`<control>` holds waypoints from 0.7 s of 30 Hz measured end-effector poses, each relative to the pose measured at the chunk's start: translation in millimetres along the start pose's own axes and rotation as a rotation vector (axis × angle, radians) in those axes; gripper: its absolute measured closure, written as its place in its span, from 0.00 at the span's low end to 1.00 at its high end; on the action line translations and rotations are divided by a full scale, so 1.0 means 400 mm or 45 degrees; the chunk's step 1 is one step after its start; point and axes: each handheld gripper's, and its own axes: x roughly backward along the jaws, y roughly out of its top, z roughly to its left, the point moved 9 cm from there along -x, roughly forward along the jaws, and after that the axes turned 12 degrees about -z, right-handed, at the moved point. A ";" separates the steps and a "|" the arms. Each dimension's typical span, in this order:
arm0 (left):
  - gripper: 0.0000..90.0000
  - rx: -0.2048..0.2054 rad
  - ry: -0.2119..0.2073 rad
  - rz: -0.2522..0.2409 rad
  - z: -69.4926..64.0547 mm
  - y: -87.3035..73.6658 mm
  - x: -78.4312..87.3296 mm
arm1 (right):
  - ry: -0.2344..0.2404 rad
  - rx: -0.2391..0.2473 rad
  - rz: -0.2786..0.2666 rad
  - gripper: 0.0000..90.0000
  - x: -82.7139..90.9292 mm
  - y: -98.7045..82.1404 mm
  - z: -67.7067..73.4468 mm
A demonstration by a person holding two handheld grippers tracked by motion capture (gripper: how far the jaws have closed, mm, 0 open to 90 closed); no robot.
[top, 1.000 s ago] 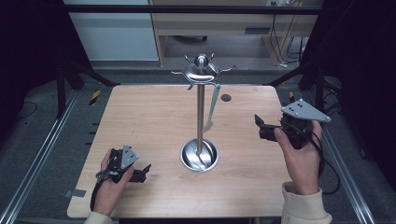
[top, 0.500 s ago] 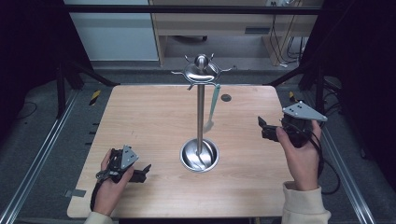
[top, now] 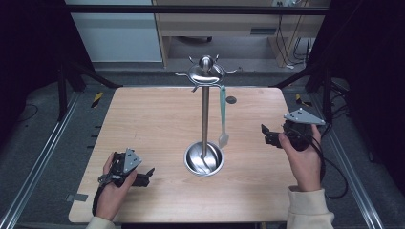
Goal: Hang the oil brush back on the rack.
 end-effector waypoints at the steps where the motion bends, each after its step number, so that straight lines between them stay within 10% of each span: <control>1: 0.03 0.000 0.001 0.000 0.000 0.000 0.000 | 0.002 0.000 0.012 0.09 -0.006 -0.009 0.002; 21: 0.03 0.000 0.000 0.000 0.000 0.000 0.000 | 0.081 -0.029 0.153 0.11 -0.093 -0.146 0.043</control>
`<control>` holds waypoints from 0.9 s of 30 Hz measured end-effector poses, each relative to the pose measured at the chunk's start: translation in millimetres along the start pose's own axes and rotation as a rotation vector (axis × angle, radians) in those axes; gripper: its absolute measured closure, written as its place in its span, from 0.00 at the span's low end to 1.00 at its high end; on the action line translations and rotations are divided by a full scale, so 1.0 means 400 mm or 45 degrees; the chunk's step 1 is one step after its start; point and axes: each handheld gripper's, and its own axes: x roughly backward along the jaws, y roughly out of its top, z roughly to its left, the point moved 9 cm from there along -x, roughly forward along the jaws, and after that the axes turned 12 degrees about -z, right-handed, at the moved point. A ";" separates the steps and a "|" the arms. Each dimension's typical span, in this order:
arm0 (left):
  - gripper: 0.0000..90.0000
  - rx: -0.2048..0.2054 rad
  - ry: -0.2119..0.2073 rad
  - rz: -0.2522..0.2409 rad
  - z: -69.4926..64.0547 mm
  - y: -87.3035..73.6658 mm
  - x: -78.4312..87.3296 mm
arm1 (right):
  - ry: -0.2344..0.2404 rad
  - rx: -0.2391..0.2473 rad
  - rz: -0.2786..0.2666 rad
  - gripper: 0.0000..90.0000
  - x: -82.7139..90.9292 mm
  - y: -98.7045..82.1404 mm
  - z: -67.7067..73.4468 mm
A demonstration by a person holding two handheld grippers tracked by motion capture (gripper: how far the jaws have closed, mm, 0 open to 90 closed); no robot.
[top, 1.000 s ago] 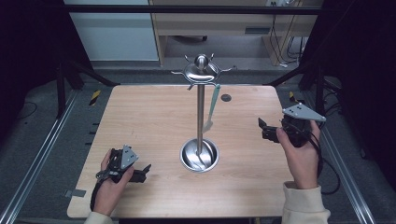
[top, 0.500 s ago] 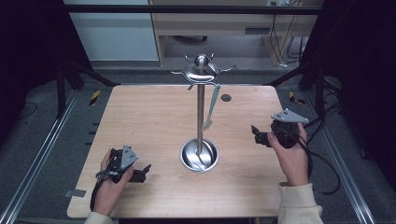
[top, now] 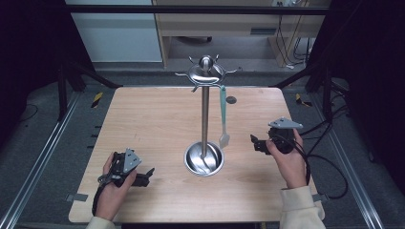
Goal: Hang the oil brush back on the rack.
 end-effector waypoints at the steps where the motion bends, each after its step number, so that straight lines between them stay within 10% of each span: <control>1: 0.03 0.000 -0.002 0.002 0.000 -0.001 -0.001 | 0.013 -0.013 0.011 0.12 -0.008 -0.011 0.004; 27: 0.03 -0.010 -0.005 0.016 -0.003 -0.004 -0.003 | 0.039 -0.035 0.131 0.13 -0.091 -0.133 0.012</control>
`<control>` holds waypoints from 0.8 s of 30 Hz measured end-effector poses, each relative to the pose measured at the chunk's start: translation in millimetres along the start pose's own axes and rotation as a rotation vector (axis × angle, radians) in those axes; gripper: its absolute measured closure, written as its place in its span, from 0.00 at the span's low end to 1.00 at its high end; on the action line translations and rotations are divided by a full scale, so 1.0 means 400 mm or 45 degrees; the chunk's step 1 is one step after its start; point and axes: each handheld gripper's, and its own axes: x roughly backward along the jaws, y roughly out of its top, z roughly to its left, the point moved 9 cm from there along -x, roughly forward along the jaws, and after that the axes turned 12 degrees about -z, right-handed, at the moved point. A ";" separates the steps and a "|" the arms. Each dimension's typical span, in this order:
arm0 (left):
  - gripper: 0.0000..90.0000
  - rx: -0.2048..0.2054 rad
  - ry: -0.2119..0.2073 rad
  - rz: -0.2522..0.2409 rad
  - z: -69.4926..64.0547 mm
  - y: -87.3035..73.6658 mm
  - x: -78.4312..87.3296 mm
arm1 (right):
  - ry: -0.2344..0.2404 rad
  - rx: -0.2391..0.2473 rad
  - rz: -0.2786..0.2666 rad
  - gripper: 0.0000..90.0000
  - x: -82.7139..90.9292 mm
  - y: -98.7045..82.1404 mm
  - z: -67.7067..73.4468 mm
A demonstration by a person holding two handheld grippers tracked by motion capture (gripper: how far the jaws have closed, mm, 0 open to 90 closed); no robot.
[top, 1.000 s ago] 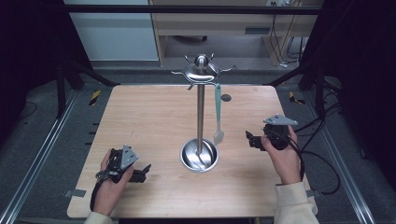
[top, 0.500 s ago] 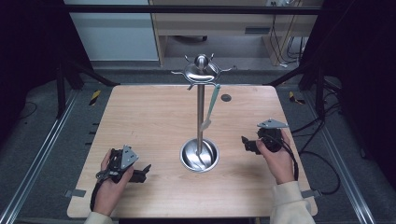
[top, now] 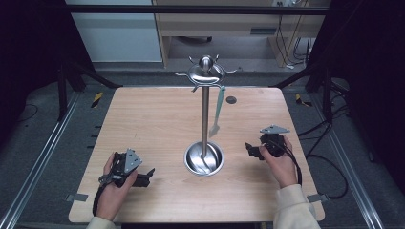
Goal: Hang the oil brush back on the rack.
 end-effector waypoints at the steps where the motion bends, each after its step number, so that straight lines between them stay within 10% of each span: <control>1: 0.03 0.000 0.000 0.000 0.000 0.000 0.000 | 0.006 -0.004 0.010 0.13 -0.006 -0.006 0.002; 24: 0.03 -0.008 -0.006 0.012 -0.003 -0.003 -0.002 | 0.096 0.014 0.075 0.13 -0.065 -0.038 0.053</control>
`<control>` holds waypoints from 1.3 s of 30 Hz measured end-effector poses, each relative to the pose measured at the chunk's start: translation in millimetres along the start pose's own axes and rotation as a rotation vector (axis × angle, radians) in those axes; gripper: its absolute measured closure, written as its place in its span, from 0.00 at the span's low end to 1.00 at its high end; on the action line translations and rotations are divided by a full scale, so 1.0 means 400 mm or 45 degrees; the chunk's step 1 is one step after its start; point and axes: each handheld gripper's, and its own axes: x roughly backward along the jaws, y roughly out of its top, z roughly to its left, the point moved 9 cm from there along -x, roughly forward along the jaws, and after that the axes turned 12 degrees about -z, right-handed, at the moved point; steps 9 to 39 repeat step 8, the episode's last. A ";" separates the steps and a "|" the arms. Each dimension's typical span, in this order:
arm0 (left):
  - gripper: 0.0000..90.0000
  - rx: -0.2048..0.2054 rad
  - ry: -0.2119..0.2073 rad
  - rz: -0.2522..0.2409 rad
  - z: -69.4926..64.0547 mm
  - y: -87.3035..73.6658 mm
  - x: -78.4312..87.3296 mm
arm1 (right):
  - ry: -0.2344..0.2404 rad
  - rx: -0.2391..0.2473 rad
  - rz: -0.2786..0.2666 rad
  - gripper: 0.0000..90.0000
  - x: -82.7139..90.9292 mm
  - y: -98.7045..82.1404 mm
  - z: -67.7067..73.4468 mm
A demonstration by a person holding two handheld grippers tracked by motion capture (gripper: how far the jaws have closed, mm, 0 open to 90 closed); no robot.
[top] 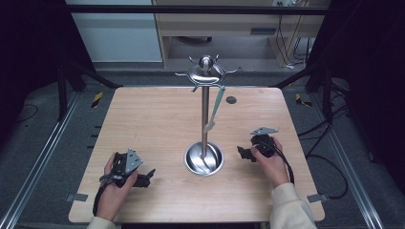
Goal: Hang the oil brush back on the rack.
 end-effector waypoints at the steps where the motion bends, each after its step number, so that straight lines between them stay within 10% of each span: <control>1: 0.03 -0.002 0.000 0.002 0.000 0.000 0.000 | 0.001 0.013 0.012 0.13 -0.002 -0.003 0.001; 39: 0.03 -0.006 -0.006 0.006 -0.001 -0.001 0.000 | 0.019 0.024 0.064 0.12 0.006 -0.012 0.011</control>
